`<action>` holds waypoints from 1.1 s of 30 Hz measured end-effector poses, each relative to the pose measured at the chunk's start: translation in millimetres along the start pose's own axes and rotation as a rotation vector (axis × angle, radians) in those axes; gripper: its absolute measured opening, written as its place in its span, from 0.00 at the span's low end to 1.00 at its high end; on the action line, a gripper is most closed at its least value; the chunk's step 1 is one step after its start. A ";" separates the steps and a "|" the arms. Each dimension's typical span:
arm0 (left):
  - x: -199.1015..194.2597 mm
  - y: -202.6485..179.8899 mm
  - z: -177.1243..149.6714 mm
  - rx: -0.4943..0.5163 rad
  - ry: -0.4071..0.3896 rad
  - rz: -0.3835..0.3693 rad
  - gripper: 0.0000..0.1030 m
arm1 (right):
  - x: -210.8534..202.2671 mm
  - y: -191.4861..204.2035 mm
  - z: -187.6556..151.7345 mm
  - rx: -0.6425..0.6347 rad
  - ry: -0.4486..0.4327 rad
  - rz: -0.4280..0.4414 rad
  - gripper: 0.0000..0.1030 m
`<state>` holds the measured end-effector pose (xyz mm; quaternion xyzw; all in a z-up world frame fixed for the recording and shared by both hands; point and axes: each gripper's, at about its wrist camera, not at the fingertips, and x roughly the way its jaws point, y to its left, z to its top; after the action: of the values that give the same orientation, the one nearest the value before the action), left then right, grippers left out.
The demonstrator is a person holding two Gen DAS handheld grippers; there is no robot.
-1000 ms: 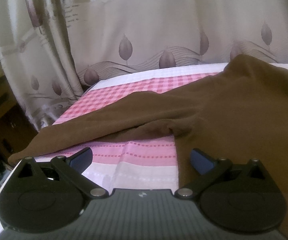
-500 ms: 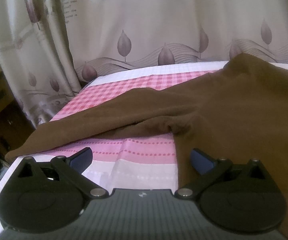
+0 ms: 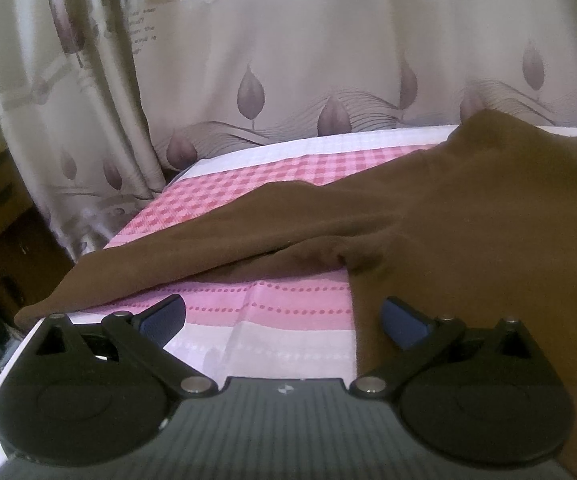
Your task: Fold small clothes
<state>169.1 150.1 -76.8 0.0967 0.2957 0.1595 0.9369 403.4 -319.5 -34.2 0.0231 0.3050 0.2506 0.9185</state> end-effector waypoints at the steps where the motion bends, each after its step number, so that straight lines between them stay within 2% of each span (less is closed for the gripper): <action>1: -0.2 -0.4 -0.1 0.002 -0.001 -0.002 1.00 | 9.5 12.6 11.3 -0.020 0.009 0.025 0.18; 7: 3.0 1.5 1.6 -0.010 0.012 -0.016 1.00 | 86.9 109.8 42.9 -0.155 0.067 0.210 0.18; 9: 4.1 2.3 2.2 -0.015 0.015 -0.018 1.00 | 115.9 134.7 48.6 -0.165 0.095 0.234 0.18; 12: 4.0 1.8 2.3 -0.018 0.015 -0.022 1.00 | 152.0 155.2 55.9 -0.100 0.123 0.244 0.18; 14: 4.1 2.6 2.2 -0.021 0.016 -0.032 1.00 | 165.8 165.5 51.3 -0.081 0.172 0.248 0.18; 16: 4.8 5.1 1.9 -0.031 0.018 -0.050 1.00 | 156.1 183.7 35.5 -0.166 0.161 0.253 0.18; 19: 5.9 9.2 1.0 -0.057 0.024 -0.078 1.00 | 132.5 211.9 -2.7 -0.414 0.111 0.173 0.17; 21: 7.4 11.4 0.8 -0.072 0.034 -0.086 1.00 | 129.4 217.7 -18.5 -0.498 0.102 0.147 0.17; 27: 11.6 21.7 -0.4 -0.137 0.061 -0.112 1.00 | 124.2 200.6 -1.2 -0.407 0.102 0.197 0.18; 29: 13.2 24.6 -0.6 -0.159 0.076 -0.122 1.00 | 129.5 195.1 8.0 -0.385 0.134 0.199 0.21; 32: 16.2 29.7 -1.8 -0.194 0.097 -0.142 1.00 | 142.2 194.3 13.5 -0.365 0.182 0.183 0.34; 33: 17.4 31.7 -1.8 -0.207 0.102 -0.145 1.00 | 144.0 194.5 16.3 -0.368 0.180 0.180 0.46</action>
<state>173.8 186.0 -78.6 -0.0302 0.3313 0.1257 0.9346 425.0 -79.5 -62.0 -0.1403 0.3316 0.3840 0.8502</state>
